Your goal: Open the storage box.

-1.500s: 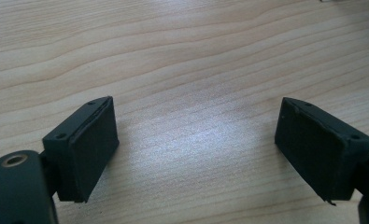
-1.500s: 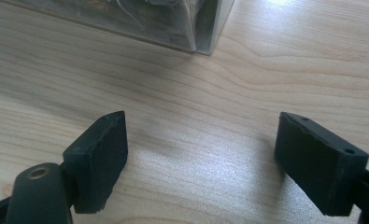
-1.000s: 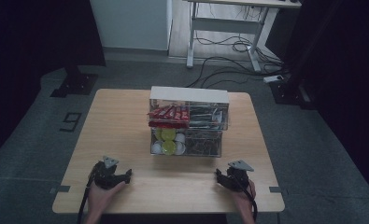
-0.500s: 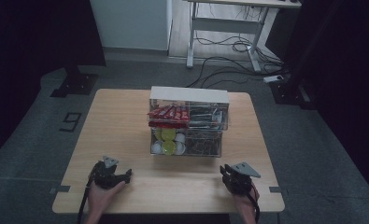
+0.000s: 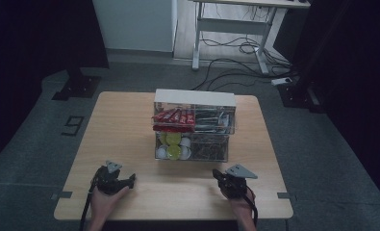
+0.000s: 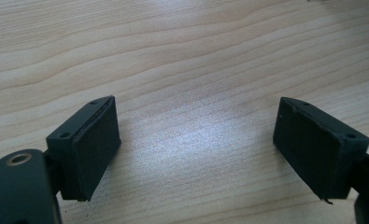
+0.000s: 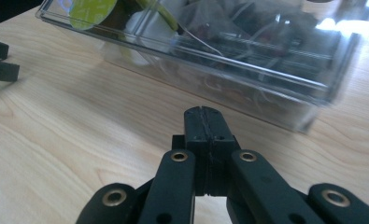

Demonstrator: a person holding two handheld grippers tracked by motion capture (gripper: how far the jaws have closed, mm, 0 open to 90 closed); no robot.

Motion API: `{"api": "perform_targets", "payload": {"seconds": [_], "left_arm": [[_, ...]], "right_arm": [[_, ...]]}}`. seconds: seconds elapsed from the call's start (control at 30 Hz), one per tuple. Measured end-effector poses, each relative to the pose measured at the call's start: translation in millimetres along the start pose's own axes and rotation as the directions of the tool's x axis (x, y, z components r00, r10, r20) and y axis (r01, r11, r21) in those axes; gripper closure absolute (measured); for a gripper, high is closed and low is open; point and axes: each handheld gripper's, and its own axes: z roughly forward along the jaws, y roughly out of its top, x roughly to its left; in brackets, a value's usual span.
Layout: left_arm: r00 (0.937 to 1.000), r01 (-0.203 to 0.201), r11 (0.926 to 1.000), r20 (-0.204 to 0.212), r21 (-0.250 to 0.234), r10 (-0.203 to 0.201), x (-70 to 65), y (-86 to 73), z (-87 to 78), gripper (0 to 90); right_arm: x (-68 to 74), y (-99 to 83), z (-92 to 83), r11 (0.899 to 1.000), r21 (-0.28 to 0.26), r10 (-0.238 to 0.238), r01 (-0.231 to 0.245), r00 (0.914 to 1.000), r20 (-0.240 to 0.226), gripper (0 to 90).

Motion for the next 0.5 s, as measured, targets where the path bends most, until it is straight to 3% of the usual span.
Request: {"api": "perform_targets", "payload": {"seconds": [0.07,0.2,0.5], "left_arm": [[1.0000,0.000,1.0000,0.000,0.000,0.000,0.0,0.0,0.0,14.5],[1.0000,0.001,1.0000,-0.003,-0.002,-0.001,0.1,-0.2,-0.1,14.9],[0.9999,0.010,1.0000,-0.009,-0.002,-0.010,0.4,-0.5,-0.5,15.5]], "right_arm": [[1.3,1.6,8.8,1.000,0.008,0.012,-0.012,0.9998,-0.017,89.7],[5.7,3.9,20.8,0.999,0.029,-0.012,0.013,0.9995,-0.029,89.7],[1.9,9.5,25.0,1.000,0.001,0.012,-0.012,0.9997,-0.022,89.7]]}}
